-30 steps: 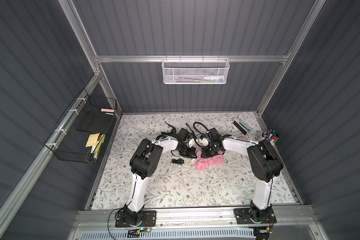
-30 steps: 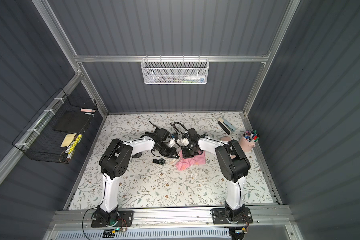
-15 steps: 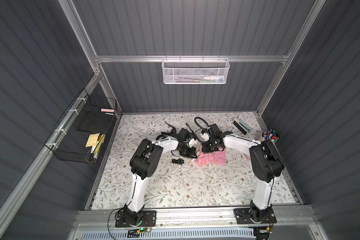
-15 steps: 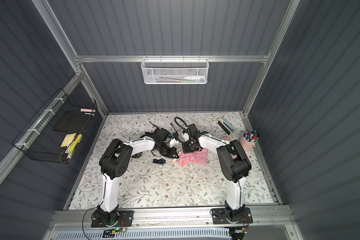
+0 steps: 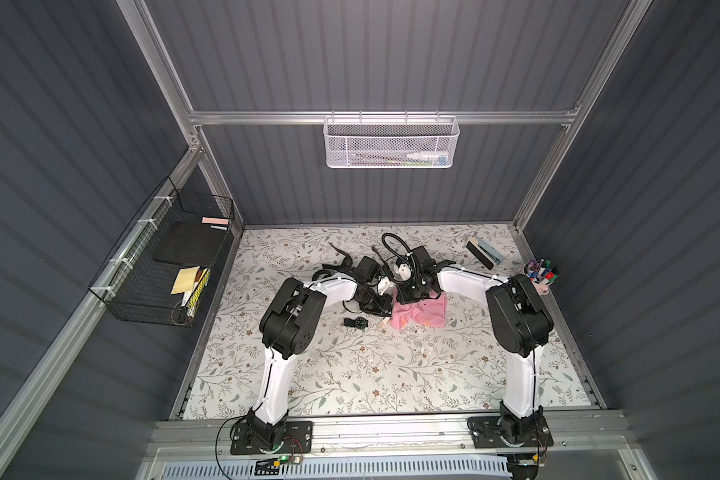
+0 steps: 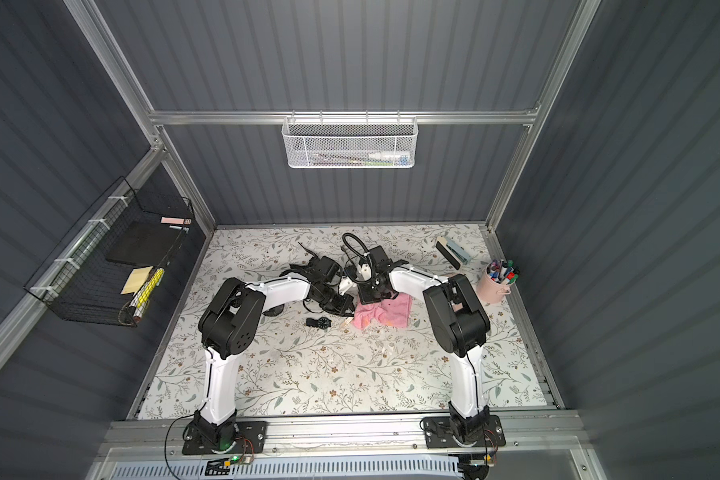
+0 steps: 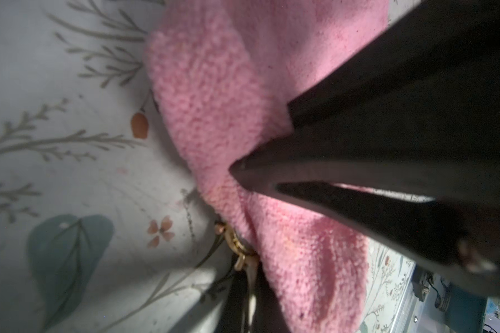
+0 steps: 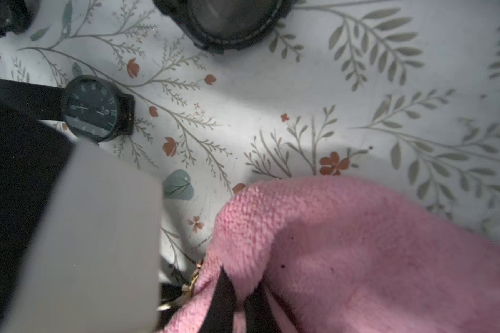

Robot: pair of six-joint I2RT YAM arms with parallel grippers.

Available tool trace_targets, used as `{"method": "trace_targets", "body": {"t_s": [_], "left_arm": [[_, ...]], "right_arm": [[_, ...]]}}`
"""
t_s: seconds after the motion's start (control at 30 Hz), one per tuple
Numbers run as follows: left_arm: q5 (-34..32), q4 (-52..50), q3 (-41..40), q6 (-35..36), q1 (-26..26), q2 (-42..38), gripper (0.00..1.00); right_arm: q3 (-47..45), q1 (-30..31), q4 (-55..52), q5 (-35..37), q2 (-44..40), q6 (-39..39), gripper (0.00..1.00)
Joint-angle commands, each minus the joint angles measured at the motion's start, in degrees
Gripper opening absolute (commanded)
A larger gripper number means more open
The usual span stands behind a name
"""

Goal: Wipe the watch dial
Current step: Wipe the dirt from the watch dial.

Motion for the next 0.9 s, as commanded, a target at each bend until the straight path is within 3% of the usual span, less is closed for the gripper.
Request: {"method": "trace_targets", "body": {"t_s": [0.0, 0.57, 0.87], "left_arm": [[-3.74, -2.81, -1.58, 0.56, -0.6, 0.3, 0.07], [-4.68, -4.5, 0.26, 1.43, -0.57, 1.16, 0.07], [-5.07, -4.8, -0.05, 1.7, -0.59, 0.92, 0.07]], "right_arm": [[-1.95, -0.21, -3.68, 3.36, 0.2, 0.34, 0.0], [-15.94, 1.83, 0.55, -2.19, -10.83, 0.6, 0.0], [-13.99, -4.37, -1.42, 1.18, -12.03, 2.17, 0.0]]}}
